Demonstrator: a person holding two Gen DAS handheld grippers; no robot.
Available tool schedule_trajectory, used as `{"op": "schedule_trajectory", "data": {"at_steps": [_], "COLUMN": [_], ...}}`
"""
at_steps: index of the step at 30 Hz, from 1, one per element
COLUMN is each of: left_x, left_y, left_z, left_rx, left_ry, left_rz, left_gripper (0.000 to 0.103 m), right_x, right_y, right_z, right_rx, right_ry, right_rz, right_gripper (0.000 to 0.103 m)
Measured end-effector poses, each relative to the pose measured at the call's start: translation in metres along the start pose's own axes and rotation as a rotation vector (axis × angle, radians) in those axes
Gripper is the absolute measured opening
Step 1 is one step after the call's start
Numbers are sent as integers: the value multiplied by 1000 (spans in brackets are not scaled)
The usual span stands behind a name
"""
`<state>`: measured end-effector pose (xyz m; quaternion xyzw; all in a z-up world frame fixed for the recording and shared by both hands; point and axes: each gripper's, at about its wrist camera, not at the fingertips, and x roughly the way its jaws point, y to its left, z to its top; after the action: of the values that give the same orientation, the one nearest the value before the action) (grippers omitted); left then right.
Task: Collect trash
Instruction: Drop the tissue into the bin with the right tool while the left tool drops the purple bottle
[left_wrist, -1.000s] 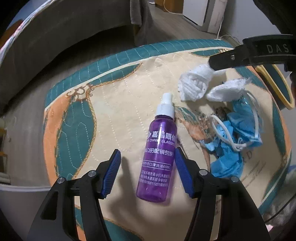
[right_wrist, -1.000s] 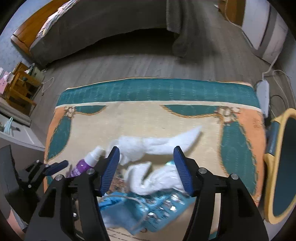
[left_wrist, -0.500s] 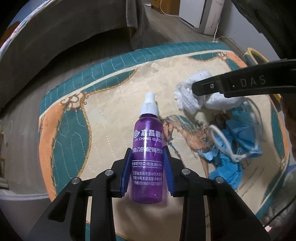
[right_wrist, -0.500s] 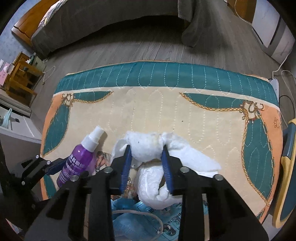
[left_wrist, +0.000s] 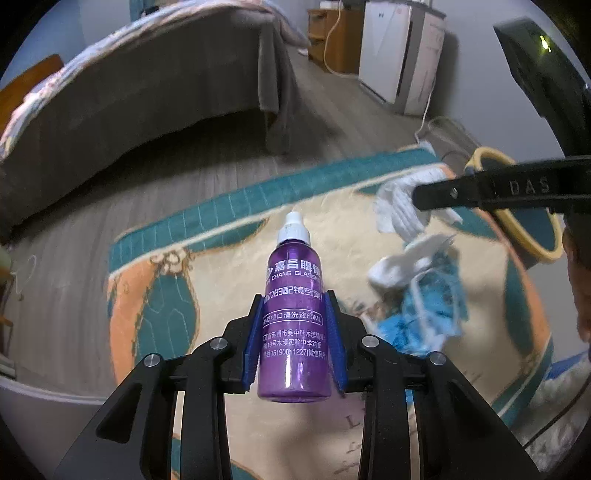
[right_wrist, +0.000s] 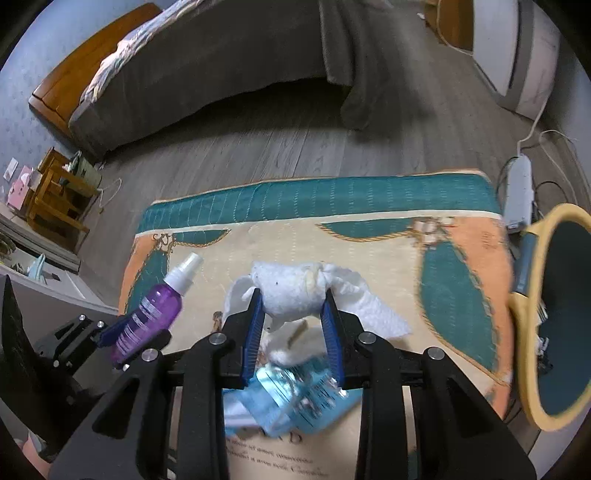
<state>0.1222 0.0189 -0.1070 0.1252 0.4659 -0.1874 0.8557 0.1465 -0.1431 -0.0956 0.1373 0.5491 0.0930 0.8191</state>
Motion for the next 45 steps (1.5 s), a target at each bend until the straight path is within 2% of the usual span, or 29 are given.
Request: {"op": "schedule_trajectory", "data": {"at_steps": [8, 20, 39, 45], "left_x": [-42, -67, -77, -63], "left_y": [-38, -98, -186, -220], "left_z": [7, 25, 72, 78], "left_rx": [11, 95, 187, 235], "left_ry": [-78, -156, -254, -237], "left_rz": [-17, -78, -223, -257], "left_gripper": [33, 33, 33, 33], "right_x": [-57, -122, -157, -163], "right_y": [-30, -82, -176, -209], "right_z": [-17, -44, -53, -54], "right_rx": [29, 90, 215, 264], "right_ry": [-64, -153, -200, -210], "right_rz": [-13, -68, -133, -159], "right_gripper": [30, 30, 30, 30]}}
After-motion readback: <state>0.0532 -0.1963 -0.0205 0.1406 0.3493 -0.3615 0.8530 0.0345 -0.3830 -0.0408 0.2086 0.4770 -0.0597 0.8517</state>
